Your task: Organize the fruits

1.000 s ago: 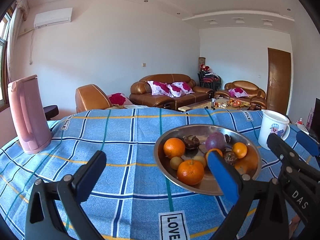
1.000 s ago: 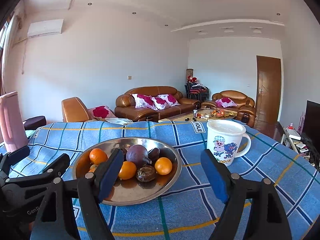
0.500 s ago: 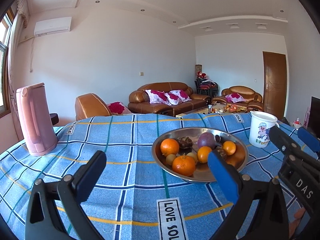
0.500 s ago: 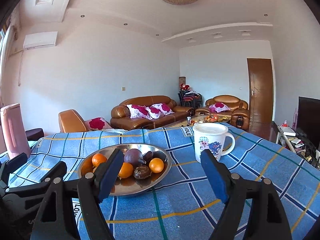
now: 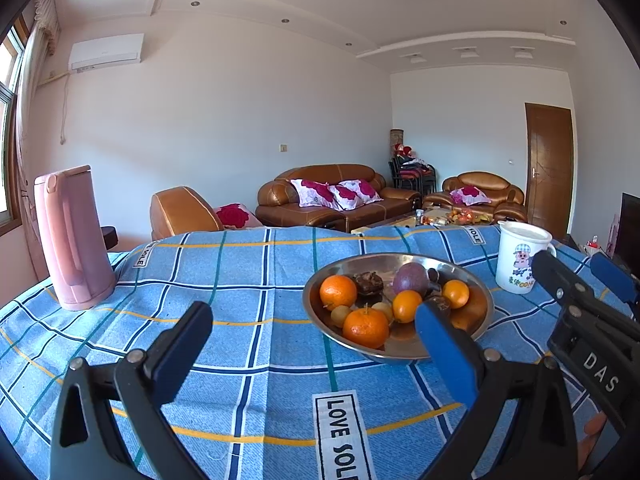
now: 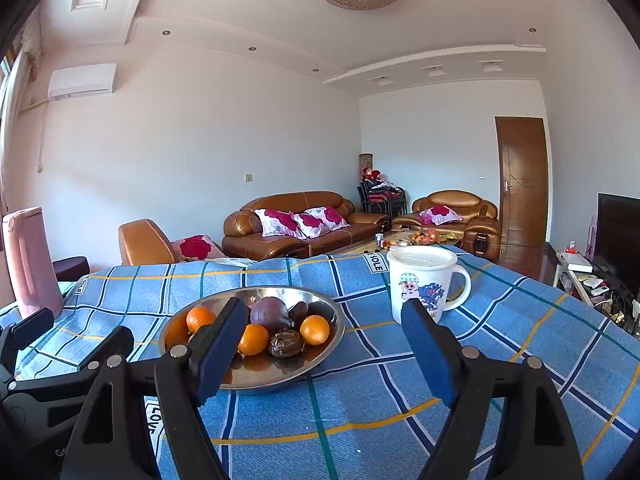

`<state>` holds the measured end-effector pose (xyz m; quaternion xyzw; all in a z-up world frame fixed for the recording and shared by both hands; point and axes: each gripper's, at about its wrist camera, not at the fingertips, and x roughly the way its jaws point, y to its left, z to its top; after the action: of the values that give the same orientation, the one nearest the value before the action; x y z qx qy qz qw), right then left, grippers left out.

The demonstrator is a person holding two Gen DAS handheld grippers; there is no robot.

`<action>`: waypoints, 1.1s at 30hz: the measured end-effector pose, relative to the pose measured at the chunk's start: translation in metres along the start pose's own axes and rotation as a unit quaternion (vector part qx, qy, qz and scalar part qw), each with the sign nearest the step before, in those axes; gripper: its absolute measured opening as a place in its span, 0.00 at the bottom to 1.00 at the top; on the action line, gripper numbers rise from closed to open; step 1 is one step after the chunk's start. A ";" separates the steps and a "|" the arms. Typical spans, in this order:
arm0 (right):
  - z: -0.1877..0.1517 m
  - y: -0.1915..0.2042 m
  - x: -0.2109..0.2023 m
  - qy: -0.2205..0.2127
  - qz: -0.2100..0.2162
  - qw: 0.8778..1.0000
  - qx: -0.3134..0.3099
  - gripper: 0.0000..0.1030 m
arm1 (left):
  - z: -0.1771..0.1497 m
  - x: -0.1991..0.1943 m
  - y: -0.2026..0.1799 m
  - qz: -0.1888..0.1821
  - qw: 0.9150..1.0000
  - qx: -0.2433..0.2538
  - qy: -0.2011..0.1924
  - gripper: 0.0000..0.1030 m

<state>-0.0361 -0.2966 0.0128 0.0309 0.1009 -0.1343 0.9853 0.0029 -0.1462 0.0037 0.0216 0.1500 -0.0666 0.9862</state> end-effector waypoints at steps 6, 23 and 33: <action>0.001 -0.001 -0.001 0.002 -0.003 1.000 0.002 0.78 | 0.000 0.000 0.000 0.002 1.000 0.000 0.002 1.00; 0.001 -0.002 -0.001 0.005 -0.006 1.000 0.002 0.78 | 0.000 0.003 0.000 0.005 1.000 0.001 0.006 1.00; 0.002 -0.003 0.000 0.006 -0.006 1.000 0.002 0.78 | -0.001 0.003 0.000 0.005 1.000 0.002 0.006 1.00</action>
<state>-0.0365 -0.2993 0.0144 0.0330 0.1064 -0.1404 0.9838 0.0052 -0.1467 0.0024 0.0249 0.1561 -0.0617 0.9855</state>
